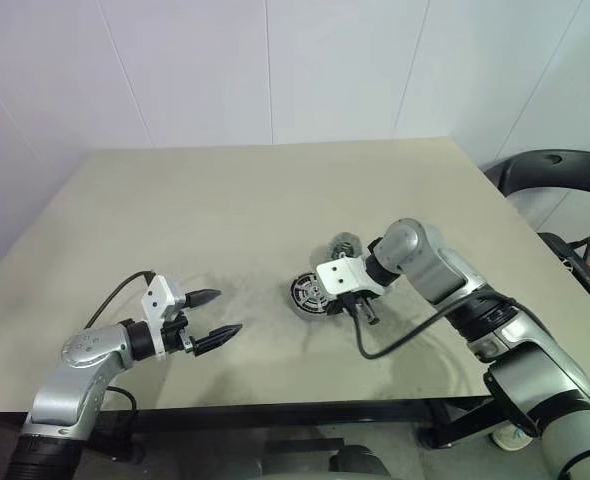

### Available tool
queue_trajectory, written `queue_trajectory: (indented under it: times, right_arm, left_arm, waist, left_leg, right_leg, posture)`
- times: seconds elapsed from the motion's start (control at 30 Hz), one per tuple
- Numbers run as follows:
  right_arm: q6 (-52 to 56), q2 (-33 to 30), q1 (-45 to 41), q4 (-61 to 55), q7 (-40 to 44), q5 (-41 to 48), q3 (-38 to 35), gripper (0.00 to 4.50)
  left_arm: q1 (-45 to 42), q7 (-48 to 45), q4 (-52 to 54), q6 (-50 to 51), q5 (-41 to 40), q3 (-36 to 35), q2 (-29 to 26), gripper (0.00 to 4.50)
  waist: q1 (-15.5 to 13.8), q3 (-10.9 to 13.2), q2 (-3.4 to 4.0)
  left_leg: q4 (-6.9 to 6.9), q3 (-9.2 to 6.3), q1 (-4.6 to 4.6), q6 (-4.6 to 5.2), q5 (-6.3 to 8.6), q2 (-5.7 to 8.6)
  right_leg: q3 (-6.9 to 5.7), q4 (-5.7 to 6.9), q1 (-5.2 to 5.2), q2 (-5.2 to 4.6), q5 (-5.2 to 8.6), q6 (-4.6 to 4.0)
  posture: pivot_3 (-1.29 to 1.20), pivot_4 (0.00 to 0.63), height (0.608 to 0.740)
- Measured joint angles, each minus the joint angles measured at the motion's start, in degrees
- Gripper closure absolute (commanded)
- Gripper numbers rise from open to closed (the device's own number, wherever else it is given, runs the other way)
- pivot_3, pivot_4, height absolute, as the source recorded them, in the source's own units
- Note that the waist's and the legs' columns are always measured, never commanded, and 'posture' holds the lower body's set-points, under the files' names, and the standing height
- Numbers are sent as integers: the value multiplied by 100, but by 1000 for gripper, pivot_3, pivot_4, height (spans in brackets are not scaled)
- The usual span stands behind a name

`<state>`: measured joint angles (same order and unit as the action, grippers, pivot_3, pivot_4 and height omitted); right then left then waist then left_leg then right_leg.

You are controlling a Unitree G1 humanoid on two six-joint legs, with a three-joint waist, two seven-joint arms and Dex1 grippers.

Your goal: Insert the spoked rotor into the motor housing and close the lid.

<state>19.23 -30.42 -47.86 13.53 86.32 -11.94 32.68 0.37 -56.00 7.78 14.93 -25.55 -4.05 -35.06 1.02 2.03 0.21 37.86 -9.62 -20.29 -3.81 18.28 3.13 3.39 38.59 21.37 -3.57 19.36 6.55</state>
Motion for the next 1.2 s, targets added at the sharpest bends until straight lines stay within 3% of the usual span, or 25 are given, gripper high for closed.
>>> queue_trajectory:
  times: [0.17,0.33,0.5,0.8,0.9,1.2]
  right_arm:
    - [2325,472,-157,-629,-154,298,-86,4482]
    - [3755,589,-392,-967,-361,630,-23,4482]
    - [4638,889,-420,-959,-953,862,65,4482]
    - [5248,1155,-431,-865,-1808,1330,218,4482]
    - [5530,1181,-439,-894,-2018,1602,138,3875]
    - [6295,1188,-802,-1123,-2456,2561,-714,913]
  left_arm:
    - [-14,135,238,196,-7,2,1,0]
    - [-14,228,319,328,-7,1,2,0]
    - [-75,325,397,416,-9,1,12,0]
    - [-123,412,474,524,-9,2,19,0]
    - [-130,447,486,597,-7,3,19,0]
    - [-248,536,574,616,-7,49,30,0]
  waist:
    - [-19,1,2]
    - [-28,2,2]
    - [-5,2,2]
    - [-19,1,2]
    - [-6,1,2]
    - [-3,1,2]
  left_leg:
    - [0,0,-9,-4,-2,3]
    - [2,-1,-7,-3,-2,5]
    - [1,1,-9,-4,-2,4]
    - [4,-1,-3,-17,-10,5]
    - [3,-1,-4,-18,-10,4]
    - [0,1,-13,-18,-10,4]
  right_leg:
    - [0,17,13,-4,1,-1]
    - [-2,18,19,-6,0,-1]
    - [-1,23,28,-6,0,-1]
    - [-1,48,33,-5,-3,-7]
    - [-1,49,36,-4,-4,-8]
    - [-1,49,48,-5,-4,-8]
  posture:
    - [0,0,740]
    - [0,0,740]
    - [0,0,740]
    - [0,0,740]
    - [0,0,740]
    - [0,0,740]
